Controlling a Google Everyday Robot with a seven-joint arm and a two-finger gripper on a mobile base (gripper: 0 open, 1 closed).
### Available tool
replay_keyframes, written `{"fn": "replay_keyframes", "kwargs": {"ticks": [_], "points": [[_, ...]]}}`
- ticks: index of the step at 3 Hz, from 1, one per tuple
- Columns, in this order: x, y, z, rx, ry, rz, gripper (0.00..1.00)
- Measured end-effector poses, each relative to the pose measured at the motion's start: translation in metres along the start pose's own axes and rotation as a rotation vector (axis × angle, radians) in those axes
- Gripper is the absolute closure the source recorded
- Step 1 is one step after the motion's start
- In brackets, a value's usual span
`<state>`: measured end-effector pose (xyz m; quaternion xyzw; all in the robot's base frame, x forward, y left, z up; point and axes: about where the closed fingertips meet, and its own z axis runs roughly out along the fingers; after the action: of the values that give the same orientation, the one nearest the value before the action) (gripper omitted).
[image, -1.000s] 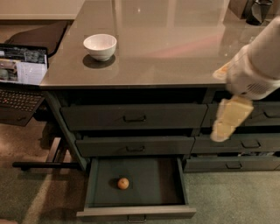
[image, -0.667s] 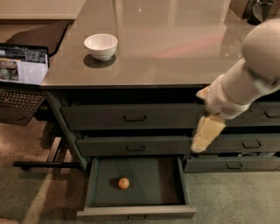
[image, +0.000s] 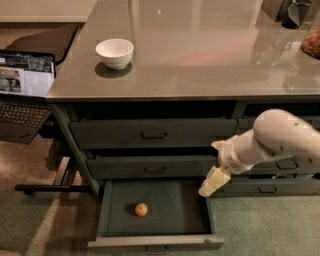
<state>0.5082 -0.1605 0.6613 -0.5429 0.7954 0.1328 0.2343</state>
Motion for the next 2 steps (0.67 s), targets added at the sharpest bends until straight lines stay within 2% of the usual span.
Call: {"fn": "replay_keyframes", "kwargs": {"ticks": [1, 2], "points": [[0.027, -0.002, 0.064, -0.007, -0.136, 0.055, 0.00], [0.041, 0.002, 0.119, -0.035, -0.263, 0.065, 0.00]]}}
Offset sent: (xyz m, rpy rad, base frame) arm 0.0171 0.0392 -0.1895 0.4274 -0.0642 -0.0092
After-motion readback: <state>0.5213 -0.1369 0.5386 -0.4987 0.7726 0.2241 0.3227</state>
